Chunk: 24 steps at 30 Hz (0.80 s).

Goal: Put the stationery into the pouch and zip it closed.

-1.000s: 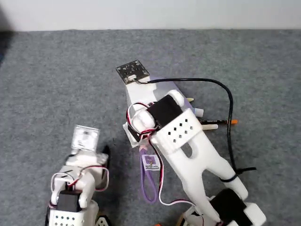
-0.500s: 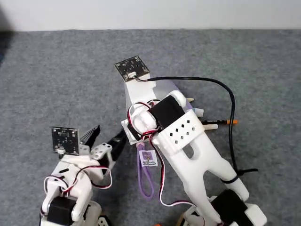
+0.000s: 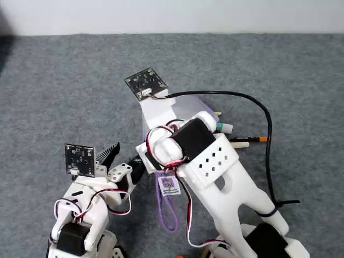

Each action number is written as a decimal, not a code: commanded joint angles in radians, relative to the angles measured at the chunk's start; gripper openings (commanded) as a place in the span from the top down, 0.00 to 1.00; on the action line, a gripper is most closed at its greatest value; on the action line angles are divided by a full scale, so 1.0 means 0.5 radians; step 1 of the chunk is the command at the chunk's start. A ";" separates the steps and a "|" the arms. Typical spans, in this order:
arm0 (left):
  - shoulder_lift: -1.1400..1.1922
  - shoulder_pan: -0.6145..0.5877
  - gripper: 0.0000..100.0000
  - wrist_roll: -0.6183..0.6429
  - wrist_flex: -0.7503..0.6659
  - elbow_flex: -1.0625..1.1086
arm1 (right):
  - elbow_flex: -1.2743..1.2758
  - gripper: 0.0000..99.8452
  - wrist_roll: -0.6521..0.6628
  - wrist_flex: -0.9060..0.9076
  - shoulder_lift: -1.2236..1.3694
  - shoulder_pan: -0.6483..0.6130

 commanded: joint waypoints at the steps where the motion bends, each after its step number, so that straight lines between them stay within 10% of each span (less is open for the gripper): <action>1: 0.006 0.028 0.73 0.018 -0.058 -0.002 | -0.009 0.99 0.025 0.051 -0.084 -0.066; 24: -0.006 -0.058 0.81 0.018 -0.046 -0.063 | 0.203 0.99 0.298 0.155 -0.189 -0.011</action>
